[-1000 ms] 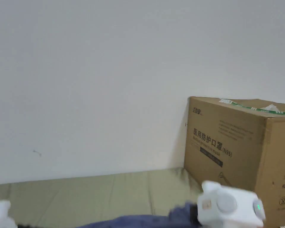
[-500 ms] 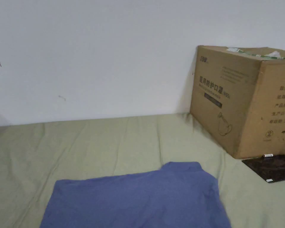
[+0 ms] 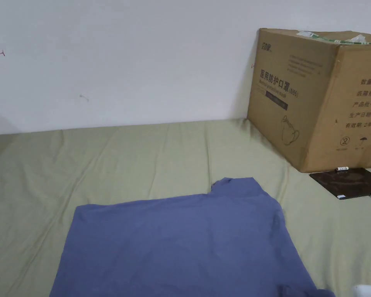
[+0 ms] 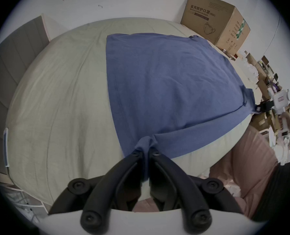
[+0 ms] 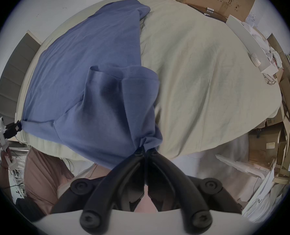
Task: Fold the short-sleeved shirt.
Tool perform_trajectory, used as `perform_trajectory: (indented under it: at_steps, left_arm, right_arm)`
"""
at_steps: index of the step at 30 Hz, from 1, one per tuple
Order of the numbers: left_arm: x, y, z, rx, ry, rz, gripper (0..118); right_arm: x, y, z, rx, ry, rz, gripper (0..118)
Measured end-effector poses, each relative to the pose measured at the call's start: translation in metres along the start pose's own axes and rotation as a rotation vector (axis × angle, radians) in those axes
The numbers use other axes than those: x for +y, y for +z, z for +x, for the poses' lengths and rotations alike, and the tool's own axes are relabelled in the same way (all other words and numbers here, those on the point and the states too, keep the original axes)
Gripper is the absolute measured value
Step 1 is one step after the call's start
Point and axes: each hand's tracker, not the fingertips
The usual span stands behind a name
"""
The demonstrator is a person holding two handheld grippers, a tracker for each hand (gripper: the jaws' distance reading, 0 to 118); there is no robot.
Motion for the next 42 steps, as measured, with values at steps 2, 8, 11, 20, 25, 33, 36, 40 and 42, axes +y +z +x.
perform_trajectory:
  at_steps: [2,8,11,20,25,33,36,40,42]
  left_arm:
    - [-0.002,0.007,-0.005,-0.025,0.013,0.014,79]
    - [0.008,0.064,0.023,-0.031,0.077,0.322,117]
    - [0.0,0.1,0.057,0.026,0.065,0.655,116]
    - [-0.019,0.146,0.109,0.191,-0.045,1.014,7]
    - [0.022,0.107,0.062,0.121,0.079,0.373,0]
    - [-0.011,0.014,0.007,0.143,0.153,0.115,25]
    - [-0.009,-0.007,0.005,0.158,0.105,0.119,118]
    - [-0.016,-0.024,0.018,0.218,-0.128,0.178,113]
    - [-0.025,-0.03,0.026,0.287,-0.24,0.163,80]
  right_arm:
    - [-0.002,0.01,-0.002,0.018,-0.031,0.025,69]
    - [-0.009,0.075,-0.043,0.088,-0.008,0.307,115]
    - [-0.031,0.119,-0.079,0.189,0.082,0.714,113]
    - [-0.049,0.158,-0.141,0.318,0.158,1.09,0]
    - [-0.057,0.155,-0.141,0.276,0.237,1.026,0]
    - [-0.063,0.127,-0.131,0.303,0.176,0.852,0]
    - [-0.061,0.12,-0.131,0.279,0.162,0.814,0]
    - [-0.055,0.112,-0.132,0.283,0.151,0.76,0]
    - [-0.053,0.11,-0.132,0.276,0.149,0.743,0]
